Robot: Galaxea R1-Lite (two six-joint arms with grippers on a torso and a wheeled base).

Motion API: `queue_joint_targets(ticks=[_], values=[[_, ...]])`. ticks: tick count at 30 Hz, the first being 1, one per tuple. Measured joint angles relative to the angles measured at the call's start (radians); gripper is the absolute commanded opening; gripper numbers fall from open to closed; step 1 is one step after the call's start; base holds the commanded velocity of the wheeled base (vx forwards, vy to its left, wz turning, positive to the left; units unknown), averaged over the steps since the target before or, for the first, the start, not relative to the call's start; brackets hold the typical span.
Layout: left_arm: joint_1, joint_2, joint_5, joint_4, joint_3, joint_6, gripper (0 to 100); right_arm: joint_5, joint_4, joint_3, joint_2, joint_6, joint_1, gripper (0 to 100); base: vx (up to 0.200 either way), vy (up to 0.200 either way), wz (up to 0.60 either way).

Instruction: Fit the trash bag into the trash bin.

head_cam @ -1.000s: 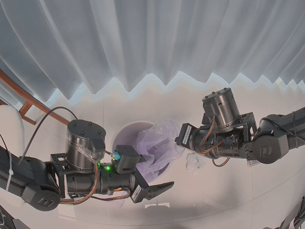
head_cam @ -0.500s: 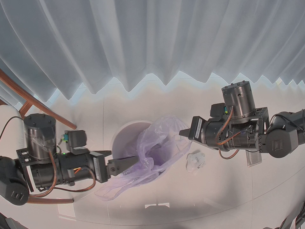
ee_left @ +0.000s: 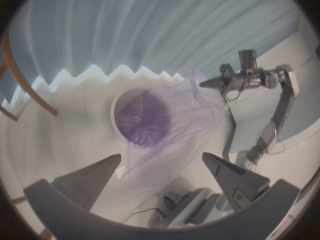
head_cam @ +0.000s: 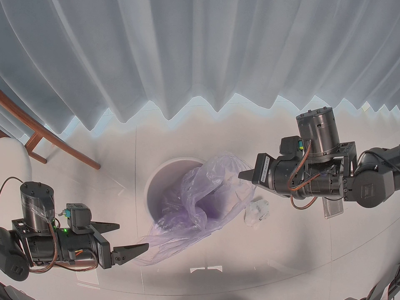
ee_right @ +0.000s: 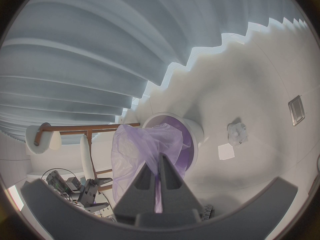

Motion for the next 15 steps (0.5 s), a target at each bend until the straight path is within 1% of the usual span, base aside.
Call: queue_joint_targets(ticks=[3,6,10,12,15], values=[[0.048,0.019,-0.049,-0.005,0.015,0.100,100,-0.001,0.000,0.001,-0.001,0.002,0.000,0,0.000,0.000,0.00],[0.092,0.053,-0.087,-0.037,0.023,0.142,100,-0.002,0.000,0.000,-0.001,0.003,0.001,0,0.000,0.000,0.00],[0.121,0.123,-0.142,-0.156,0.026,0.170,100,-0.003,0.000,-0.001,-0.001,0.004,0.003,0,0.000,0.000,0.00],[0.127,0.167,-0.170,-0.213,0.028,0.201,100,-0.004,0.000,-0.002,-0.001,0.005,0.003,0,0.000,0.000,0.00],[0.133,0.247,-0.207,-0.311,0.031,0.274,100,-0.005,0.000,-0.002,-0.001,0.007,0.003,0,0.000,0.000,0.00]])
